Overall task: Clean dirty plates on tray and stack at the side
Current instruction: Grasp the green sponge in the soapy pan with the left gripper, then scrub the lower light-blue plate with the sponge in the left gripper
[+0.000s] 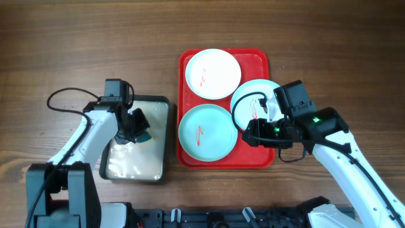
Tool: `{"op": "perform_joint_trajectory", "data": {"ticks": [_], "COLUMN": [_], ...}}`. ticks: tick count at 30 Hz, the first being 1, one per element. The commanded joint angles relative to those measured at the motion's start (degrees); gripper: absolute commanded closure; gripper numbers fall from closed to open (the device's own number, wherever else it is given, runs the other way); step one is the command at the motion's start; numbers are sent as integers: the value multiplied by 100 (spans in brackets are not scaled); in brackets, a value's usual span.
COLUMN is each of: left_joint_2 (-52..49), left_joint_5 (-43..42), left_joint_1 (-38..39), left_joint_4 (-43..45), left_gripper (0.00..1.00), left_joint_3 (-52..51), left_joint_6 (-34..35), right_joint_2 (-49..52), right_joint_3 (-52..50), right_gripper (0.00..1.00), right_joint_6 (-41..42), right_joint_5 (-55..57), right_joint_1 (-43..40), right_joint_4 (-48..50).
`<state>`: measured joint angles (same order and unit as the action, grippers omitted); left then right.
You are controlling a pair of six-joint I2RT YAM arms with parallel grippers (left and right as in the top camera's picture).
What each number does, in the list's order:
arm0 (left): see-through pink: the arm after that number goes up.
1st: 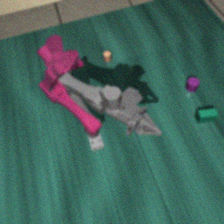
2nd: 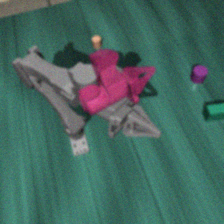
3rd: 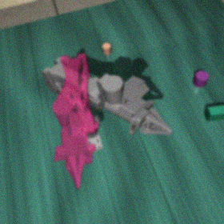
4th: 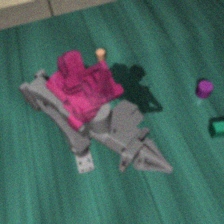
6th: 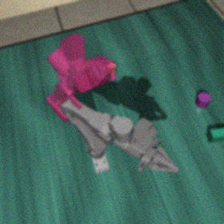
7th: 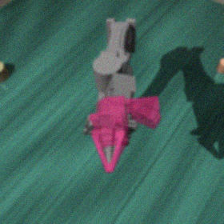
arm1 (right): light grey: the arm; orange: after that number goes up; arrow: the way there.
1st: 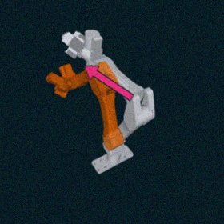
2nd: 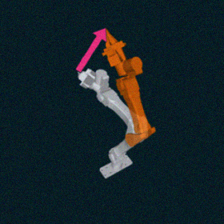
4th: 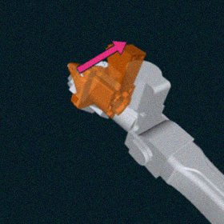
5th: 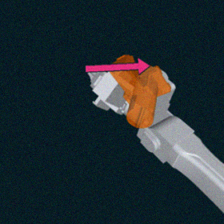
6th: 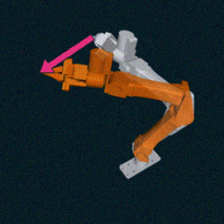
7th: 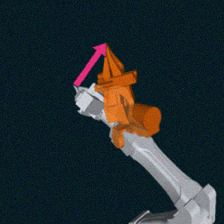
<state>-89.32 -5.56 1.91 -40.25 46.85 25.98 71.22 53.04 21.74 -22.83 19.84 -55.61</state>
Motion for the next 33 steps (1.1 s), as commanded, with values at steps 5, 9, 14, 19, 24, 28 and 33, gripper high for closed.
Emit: {"op": "perform_joint_trajectory", "data": {"ticks": [5, 9, 14, 19, 24, 28, 33], "left_joint_2": [109, 815, 1572, 1397, 627, -573, -1742], "left_joint_5": [0, -511, -643, -745, -752, -739, -452], "left_joint_1": [323, 323, 409, 1456, 2319, 3176, 3414], "left_joint_4": [-931, -1497, -1681, -1384, -693, 118, 354], "left_gripper": [96, 96, 96, 96, 96, 96, 96], "left_joint_3": [778, 1460, 1464, 1432, 1408, 1408, 1408], "left_joint_6": [-352, -461, -498, -345, 251, 549, 584], "right_joint_2": [256, 1064, 2190, 2409, 2409, 2409, 2409], "right_joint_3": [-699, -737, -734, -737, -737, -737, -737], "right_gripper": [49, 56, 62, 85, 96, 96, 96], "right_joint_6": [-223, 264, 437, 739, 824, 778, 782], "right_joint_5": [-116, 608, 994, 1523, 1644, 1646, 1646], "right_joint_1": [236, 789, 826, 826, 828, 828, 828], "right_joint_4": [745, 1375, 2337, 2986, 3217, 3202, 3178]}}
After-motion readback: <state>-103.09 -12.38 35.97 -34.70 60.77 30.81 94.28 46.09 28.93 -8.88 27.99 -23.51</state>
